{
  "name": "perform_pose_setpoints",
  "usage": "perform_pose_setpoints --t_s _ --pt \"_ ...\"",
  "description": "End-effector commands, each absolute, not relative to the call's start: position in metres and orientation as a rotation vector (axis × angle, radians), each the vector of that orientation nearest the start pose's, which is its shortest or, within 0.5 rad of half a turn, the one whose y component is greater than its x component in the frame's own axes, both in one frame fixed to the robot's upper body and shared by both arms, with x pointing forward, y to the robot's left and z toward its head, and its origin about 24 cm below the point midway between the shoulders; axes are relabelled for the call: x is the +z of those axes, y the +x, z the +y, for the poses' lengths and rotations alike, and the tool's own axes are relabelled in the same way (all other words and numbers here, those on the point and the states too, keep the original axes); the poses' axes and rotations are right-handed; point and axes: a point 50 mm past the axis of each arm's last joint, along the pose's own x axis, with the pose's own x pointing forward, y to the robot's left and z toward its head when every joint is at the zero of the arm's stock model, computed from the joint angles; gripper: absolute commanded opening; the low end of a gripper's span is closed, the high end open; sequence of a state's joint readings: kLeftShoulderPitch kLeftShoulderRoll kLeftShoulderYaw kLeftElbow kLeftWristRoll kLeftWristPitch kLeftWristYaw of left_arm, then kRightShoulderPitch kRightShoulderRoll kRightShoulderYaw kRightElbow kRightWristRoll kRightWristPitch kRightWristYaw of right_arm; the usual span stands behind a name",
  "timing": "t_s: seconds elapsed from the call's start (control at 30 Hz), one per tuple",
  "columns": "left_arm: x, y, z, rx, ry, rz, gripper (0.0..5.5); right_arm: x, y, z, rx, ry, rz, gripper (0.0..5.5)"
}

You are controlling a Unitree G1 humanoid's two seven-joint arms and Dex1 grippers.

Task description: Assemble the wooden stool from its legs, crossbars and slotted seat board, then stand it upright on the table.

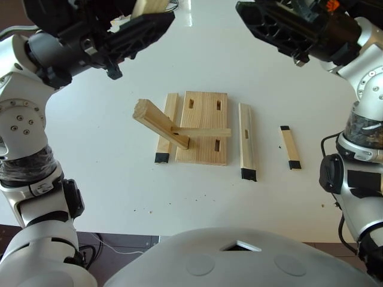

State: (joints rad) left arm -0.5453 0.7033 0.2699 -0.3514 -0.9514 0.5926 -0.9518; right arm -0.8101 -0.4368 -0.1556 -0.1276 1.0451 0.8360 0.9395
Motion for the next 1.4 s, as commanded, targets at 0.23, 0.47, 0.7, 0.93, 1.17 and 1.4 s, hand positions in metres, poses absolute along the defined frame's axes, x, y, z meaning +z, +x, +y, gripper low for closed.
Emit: perform_pose_setpoints --t_s 0.23,0.47,0.7,0.93,1.17,1.4 --pt "0.269 0.246 0.179 -1.300 0.131 -0.382 2.17 0.303 0.277 -0.121 1.590 0.416 -0.339 4.58" --pt "0.261 0.245 0.173 -1.309 0.136 -0.364 2.17 0.314 0.276 -0.115 1.581 0.462 -0.359 4.58" --pt "0.256 0.246 0.174 -1.306 0.149 -0.339 2.17 0.314 0.278 -0.111 1.556 0.496 -0.341 4.39" --pt "0.255 0.249 0.177 -1.311 0.157 -0.322 2.17 0.308 0.275 -0.110 1.581 0.495 -0.298 3.26" --pt "0.246 0.253 0.185 -1.333 0.150 -0.256 2.17 0.308 0.271 -0.110 1.615 0.479 -0.280 2.21" --pt "0.242 0.259 0.191 -1.333 0.114 -0.233 2.17 0.307 0.267 -0.108 1.625 0.452 -0.289 2.20"
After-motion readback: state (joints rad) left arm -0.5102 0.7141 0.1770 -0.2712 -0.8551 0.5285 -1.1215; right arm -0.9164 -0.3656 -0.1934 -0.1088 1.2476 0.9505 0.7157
